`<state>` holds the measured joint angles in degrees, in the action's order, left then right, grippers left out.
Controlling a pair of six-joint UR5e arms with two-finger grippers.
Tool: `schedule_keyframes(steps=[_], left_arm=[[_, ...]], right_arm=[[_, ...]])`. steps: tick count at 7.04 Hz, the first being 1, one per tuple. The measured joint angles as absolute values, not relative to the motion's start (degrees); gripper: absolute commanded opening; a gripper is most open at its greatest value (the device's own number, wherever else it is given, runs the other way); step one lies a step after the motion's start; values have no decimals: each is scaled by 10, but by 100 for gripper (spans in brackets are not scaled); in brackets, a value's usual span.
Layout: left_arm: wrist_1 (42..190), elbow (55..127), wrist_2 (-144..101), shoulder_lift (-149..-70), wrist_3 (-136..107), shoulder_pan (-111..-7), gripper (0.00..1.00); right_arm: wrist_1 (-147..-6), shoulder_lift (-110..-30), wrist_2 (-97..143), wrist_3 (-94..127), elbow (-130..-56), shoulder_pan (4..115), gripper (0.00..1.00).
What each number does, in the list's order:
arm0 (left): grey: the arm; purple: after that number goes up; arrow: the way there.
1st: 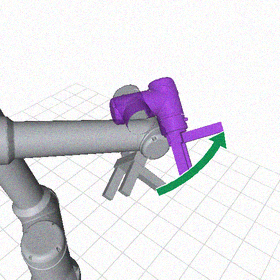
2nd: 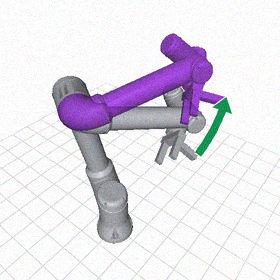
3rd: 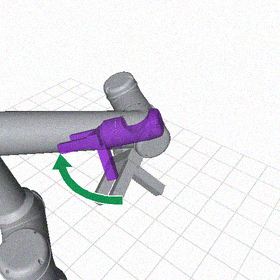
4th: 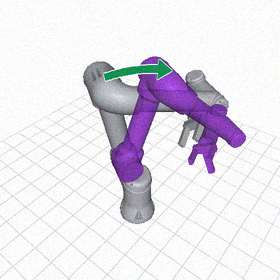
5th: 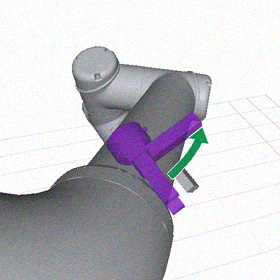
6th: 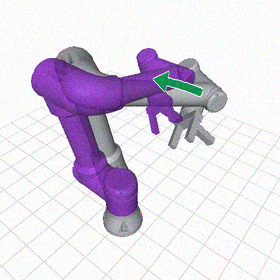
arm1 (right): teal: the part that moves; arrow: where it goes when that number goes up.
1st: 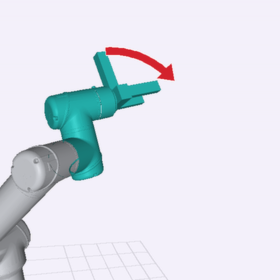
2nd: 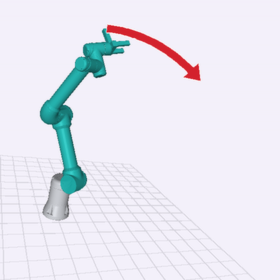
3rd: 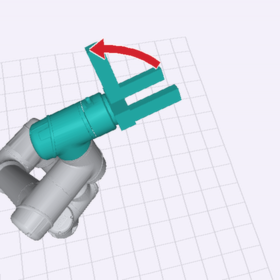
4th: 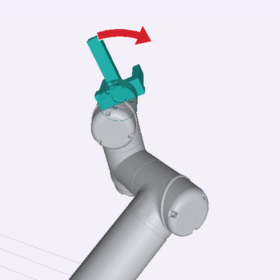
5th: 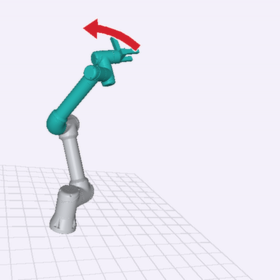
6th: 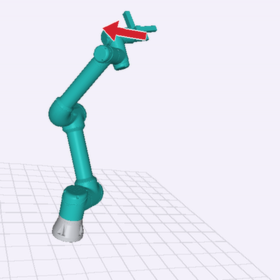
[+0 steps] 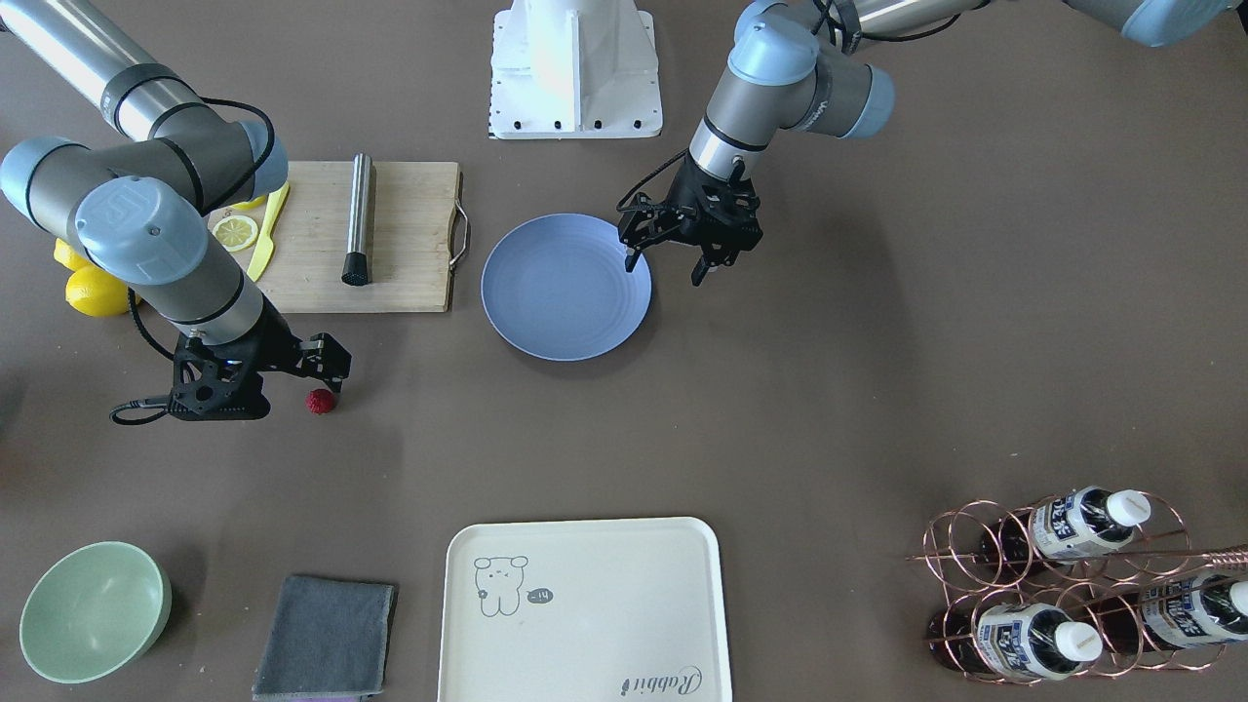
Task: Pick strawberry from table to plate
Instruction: 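Lower the right gripper onto the red strawberry and close it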
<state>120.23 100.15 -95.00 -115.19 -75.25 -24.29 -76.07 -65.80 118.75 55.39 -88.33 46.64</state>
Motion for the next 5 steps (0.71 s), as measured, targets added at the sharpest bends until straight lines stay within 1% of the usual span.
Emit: schedule_keyframes(steps=[1,2,3,4,5], left_arm=[[1202,1002,-950,-1151,-749,-244,98],[1202,1002,-949,-1151,-747,-244,98],[1202,1003,-949,-1151,-746,-245,98],[1202,1003,-950,-1151,-746,-246,98],[1202,1003,-951,-1151,-745,-249,98]], right_arm=[[-752,-652,1184,554,-871,464,100],[-746,-651,1181,554,-863,461,97],[-744,-653,1179,554,-860,457,54],[-743,-655,1179,554,-859,454,5],[-742,-656,1179,554,-859,453,0]])
